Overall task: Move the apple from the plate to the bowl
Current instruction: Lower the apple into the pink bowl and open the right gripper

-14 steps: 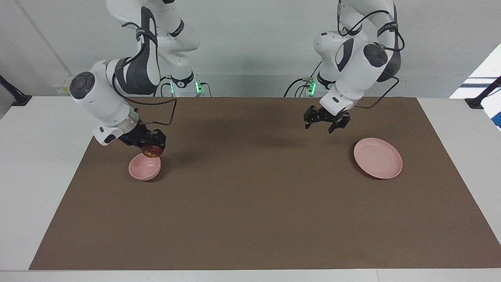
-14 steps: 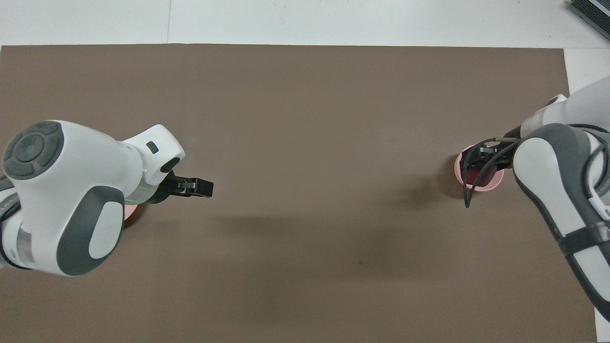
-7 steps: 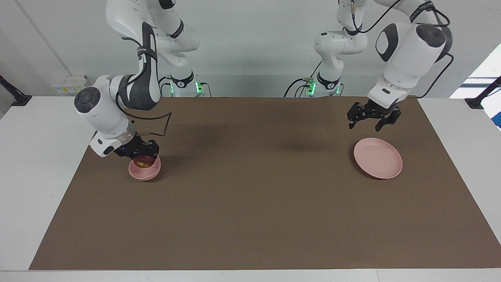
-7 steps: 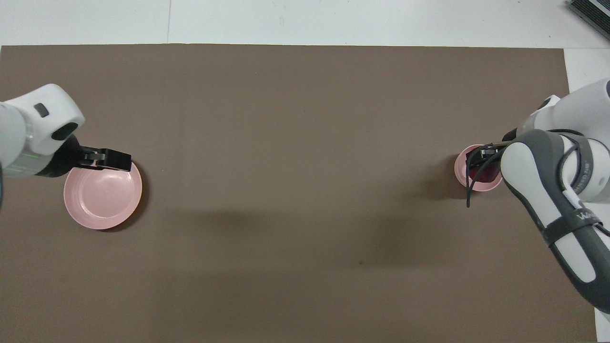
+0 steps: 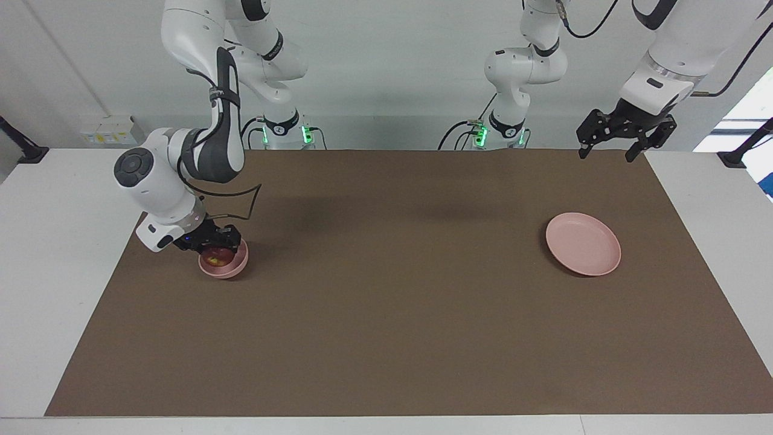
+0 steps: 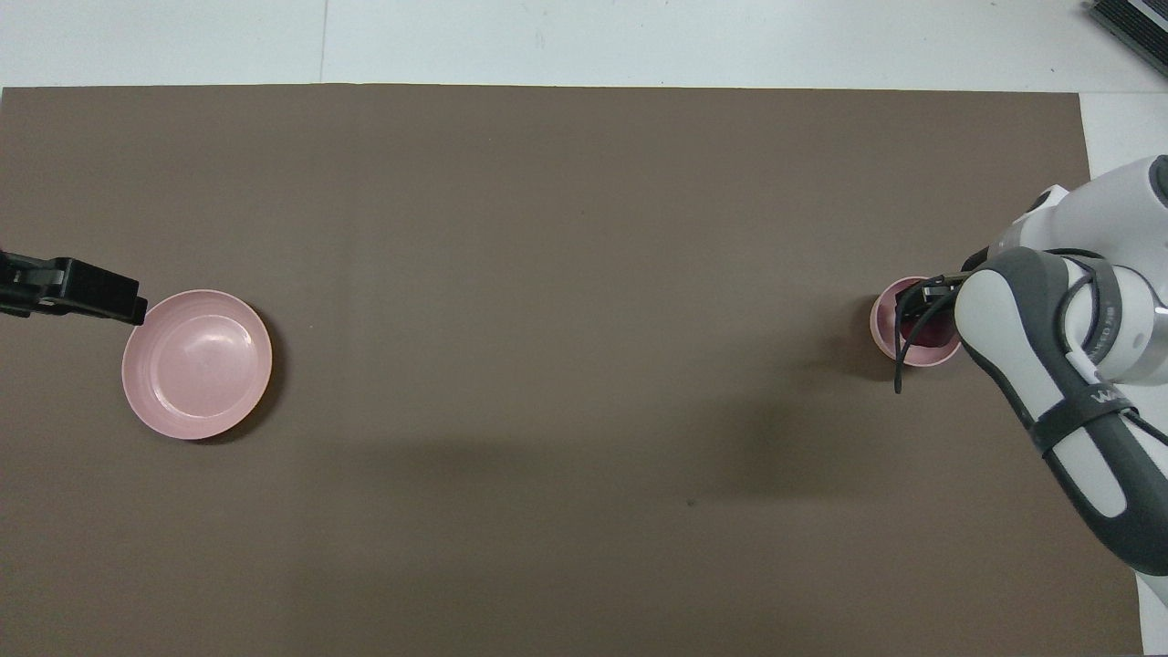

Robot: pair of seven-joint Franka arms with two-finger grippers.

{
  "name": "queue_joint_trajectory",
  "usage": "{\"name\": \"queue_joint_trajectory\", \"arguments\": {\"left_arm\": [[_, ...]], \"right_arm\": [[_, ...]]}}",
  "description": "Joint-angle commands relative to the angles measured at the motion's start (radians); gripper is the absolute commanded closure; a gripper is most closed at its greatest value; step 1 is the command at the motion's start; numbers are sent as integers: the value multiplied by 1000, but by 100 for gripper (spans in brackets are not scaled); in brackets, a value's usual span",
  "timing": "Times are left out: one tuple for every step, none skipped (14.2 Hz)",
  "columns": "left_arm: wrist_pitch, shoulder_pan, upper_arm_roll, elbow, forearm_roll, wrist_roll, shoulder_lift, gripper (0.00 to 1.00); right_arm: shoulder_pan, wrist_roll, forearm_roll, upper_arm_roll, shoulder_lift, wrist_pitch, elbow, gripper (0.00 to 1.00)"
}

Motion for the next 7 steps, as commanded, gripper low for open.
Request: {"name": "queue_joint_trajectory", "arguments": {"left_arm": [[-58,-54,43,41,20,5,-13,0],[-58,-56,53,27,17,9,-39,0],[-58,-56,56,4,15,2,-50,0],[-53,-56,58,-2,14,-8,-53,0],[-49,-56,58,-5,14,-9,-56,0],[-49,-56,61,-5,12,-9,-56,0],[-47,-56,63,-5,12,-9,-56,0]], "right_arm": [[-9,-10,-16,8,5,38,-6,100],[-9,3,-15,8,8,39,0,100],[-6,13,-15,8,10,42,2,100],[-6,17,-12,8,14,42,2,100],[-8,17,-6,8,21,44,2,100],[-6,17,0,8,31,44,5,100],[0,31,2,8,33,52,5,100]]}}
